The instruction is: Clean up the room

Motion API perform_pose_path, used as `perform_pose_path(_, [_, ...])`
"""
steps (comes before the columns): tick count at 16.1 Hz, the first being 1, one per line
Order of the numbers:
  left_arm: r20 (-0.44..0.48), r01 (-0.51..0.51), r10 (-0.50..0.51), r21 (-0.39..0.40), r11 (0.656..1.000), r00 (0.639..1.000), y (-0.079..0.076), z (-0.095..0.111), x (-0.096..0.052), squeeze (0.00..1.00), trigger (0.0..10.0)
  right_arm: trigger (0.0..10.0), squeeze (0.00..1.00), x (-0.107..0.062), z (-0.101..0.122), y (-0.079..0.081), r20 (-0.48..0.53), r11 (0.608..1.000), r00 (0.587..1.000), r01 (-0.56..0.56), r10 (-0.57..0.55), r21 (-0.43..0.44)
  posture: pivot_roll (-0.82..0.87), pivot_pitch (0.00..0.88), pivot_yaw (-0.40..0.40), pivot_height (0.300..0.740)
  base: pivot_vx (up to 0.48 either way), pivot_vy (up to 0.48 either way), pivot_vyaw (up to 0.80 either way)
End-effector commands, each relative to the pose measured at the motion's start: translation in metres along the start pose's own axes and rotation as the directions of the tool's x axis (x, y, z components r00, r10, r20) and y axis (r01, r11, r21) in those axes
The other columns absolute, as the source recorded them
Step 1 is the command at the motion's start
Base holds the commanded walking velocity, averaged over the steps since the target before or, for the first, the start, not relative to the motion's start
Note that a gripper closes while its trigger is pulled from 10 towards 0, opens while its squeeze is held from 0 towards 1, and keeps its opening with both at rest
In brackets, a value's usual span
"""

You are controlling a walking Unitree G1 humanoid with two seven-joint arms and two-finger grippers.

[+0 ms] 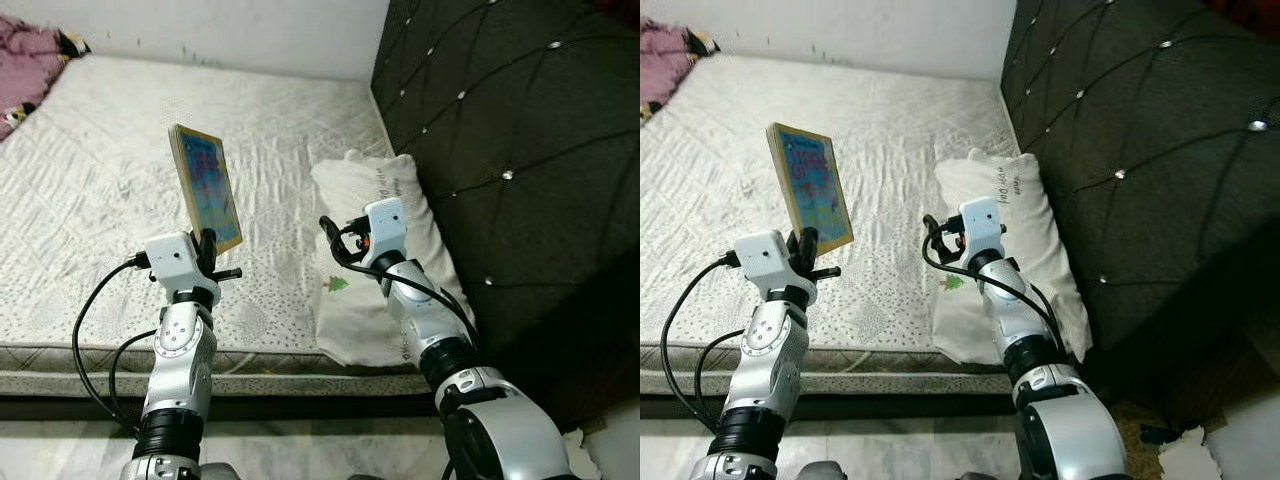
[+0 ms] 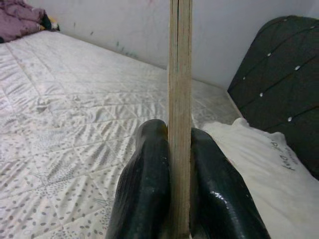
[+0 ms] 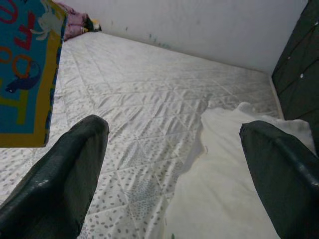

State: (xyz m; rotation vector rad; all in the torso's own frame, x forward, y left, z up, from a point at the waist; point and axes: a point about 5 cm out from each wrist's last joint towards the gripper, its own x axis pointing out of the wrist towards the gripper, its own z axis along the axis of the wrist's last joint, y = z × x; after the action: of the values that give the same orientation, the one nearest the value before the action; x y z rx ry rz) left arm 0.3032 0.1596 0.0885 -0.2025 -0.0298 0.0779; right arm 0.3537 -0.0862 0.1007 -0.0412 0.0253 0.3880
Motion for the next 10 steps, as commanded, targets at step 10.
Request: perform_pose_path(10, [0.04, 0.021, -0.021, -0.006, 1.0, 0.999, -0.004, 0.0093, 0.0052, 0.0, 10.0, 10.0, 0.0, 0.0018, 0.0026, -0.0036, -0.002, 1.0, 1.0, 0.014, -0.014, -0.001, 0.08, 0.0, -0.082, 0.74, 0.0, 0.422, 0.0])
